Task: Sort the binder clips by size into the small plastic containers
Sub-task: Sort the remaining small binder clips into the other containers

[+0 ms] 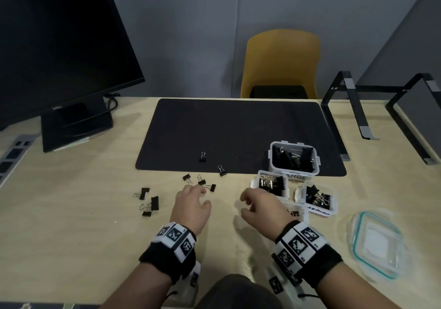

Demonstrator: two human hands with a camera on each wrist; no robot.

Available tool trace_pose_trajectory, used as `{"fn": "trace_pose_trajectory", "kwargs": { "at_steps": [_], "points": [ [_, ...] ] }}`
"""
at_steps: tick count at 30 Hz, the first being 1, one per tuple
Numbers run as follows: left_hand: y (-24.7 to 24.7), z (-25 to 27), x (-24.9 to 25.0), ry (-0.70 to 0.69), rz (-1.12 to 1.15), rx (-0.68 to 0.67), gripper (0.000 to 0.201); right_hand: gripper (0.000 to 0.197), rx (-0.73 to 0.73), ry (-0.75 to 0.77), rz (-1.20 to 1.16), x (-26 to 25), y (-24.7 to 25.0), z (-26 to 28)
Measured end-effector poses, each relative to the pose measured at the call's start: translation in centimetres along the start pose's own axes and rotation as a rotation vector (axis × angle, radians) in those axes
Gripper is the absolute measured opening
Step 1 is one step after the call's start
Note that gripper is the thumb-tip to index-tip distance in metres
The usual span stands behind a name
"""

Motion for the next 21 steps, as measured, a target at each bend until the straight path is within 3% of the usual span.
{"fn": "trace_pose_trajectory", "kwargs": {
  "at_steps": [9,14,17,21],
  "points": [
    [2.3,-4.1,-3.2,0.112,-0.044,-0.025,0.047,0.057,-0.098,0.024,0.031,-4.6,-4.8,-5.4],
    [2.2,-5.5,-3.7,0.137,-0.123,-0.05,0.047,0.036,-0.031,-0.022,0.08,-5.1,-4.8,-7.4],
    [2.3,-6.1,-3.5,0.123,-0.138,-0.039,0.035,0.023,0.001,-0.048,0.121,-5.2,-4.6,-7.9],
    [2.5,-6.3,-3.1,0.1,-0.143,-0.031,0.028,0.019,-0.018,-0.073,0.15,-5.0,-4.9,-8.0]
  ]
}}
Point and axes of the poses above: each hand's wrist, its own z-axis away from the middle knuckle, its own y-axis out of the back of the hand, x = y × z, the point moved 10 cm from there along -z, towards the middle knuckle, and after that the axes turned 14 degrees about z, right-handed, at the moved point
